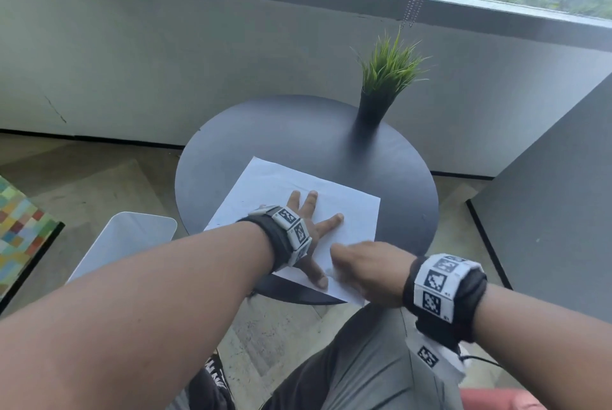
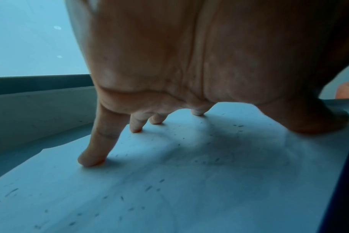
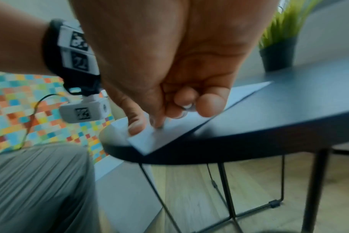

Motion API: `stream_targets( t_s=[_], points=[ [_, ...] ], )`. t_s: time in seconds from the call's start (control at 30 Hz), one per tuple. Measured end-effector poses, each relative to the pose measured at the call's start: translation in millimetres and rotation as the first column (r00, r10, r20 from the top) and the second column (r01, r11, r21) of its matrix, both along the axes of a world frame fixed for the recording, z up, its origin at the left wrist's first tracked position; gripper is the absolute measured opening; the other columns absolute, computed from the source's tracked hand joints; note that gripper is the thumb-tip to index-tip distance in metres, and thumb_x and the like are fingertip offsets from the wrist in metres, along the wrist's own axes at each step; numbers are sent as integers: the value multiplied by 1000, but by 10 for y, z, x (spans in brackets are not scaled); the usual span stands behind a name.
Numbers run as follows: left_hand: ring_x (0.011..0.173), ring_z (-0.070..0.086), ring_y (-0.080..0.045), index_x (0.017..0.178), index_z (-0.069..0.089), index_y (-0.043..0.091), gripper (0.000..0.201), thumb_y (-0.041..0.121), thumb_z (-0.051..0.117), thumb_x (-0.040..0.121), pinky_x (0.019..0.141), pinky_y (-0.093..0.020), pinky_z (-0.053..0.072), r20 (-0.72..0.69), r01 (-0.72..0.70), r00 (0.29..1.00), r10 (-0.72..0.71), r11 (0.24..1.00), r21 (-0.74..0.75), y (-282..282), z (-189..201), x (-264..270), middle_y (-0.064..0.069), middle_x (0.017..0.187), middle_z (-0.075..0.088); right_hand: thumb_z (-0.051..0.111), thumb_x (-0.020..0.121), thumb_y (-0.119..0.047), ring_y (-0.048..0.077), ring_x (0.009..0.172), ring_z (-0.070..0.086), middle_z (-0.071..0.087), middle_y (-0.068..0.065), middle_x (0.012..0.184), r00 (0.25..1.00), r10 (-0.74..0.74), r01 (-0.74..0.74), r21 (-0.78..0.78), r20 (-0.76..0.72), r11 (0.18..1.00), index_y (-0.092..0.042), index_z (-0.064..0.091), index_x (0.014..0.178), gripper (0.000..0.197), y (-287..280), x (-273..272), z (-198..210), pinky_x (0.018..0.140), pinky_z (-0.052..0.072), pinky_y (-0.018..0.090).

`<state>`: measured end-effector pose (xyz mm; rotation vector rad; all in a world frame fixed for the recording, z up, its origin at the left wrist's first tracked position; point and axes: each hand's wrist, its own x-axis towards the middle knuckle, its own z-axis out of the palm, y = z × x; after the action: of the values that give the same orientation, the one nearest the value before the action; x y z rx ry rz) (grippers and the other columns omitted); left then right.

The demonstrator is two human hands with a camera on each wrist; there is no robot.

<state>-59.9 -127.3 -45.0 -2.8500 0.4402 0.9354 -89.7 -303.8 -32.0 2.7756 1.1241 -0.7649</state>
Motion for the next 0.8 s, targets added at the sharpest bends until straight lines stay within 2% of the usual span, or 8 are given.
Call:
stream_targets(
  t_s=[0.13,0.2,0.3,0.43,0.5,0.63,0.7,0.8],
  points=[
    [143,-28,-43,143,-25,55,133,83,70,55,108,-74,18,-5,5,1000,-5,1000,-11,-3,55,-11,-7,157,-36,36,100,-44,30,77,48,51,6,86,965,-219,214,48,145,976,-19,34,94,26,-154,365,36,69,44,39],
    [144,-28,-41,143,-24,55,133,83,70,54,106,-76,18,-6,-2,1000,2,1000,-10,-8,52,-26,-6,157,-36,36,100,-41,31,76,48,56,8,88,979,-151,146,50,134,988,-20,30,92,24,-144,239,37,67,42,38],
    [145,-28,-39,142,-25,57,136,87,69,49,102,-80,17,2,-18,1000,18,1000,7,-32,35,-46,-4,156,-38,40,99,-36,32,76,49,58,10,89,999,34,-34,20,-20,999,-16,35,94,21,-89,-78,51,66,44,40],
    [145,-28,-38,141,-26,58,134,86,69,50,102,-79,16,14,-14,1000,14,1000,-3,-37,31,-47,-3,156,-37,37,99,-45,30,79,50,60,12,99,957,-278,275,47,84,960,-16,39,99,30,-226,387,61,70,43,37],
    [145,-27,-38,141,-26,57,134,87,68,49,103,-79,16,23,-10,1000,10,1000,-6,-28,24,-55,-3,156,-37,37,99,-43,32,81,54,61,14,101,930,-341,335,67,139,940,-17,36,96,26,-211,472,3,72,46,39],
    [146,-26,-37,142,-24,56,136,89,66,46,101,-79,17,37,-13,999,14,1000,-14,-8,-5,-63,-3,157,-35,40,98,-34,36,89,58,60,15,106,992,-108,108,-8,63,994,-14,35,122,32,23,222,-70,75,49,41],
    [146,-25,-36,142,-24,56,136,90,66,46,101,-79,16,38,-13,999,14,1000,-24,-2,-13,-54,-3,157,-34,41,97,-35,34,85,57,58,12,95,983,-158,158,2,94,987,-18,35,109,21,-16,392,-47,71,49,40],
    [146,-23,-36,144,-22,55,134,89,66,49,103,-77,18,37,-10,999,10,1000,-19,-7,13,-53,-3,158,-33,39,97,-46,35,85,56,55,11,93,926,-352,353,17,139,935,-18,37,95,29,-173,725,-23,74,49,41]
  ],
)
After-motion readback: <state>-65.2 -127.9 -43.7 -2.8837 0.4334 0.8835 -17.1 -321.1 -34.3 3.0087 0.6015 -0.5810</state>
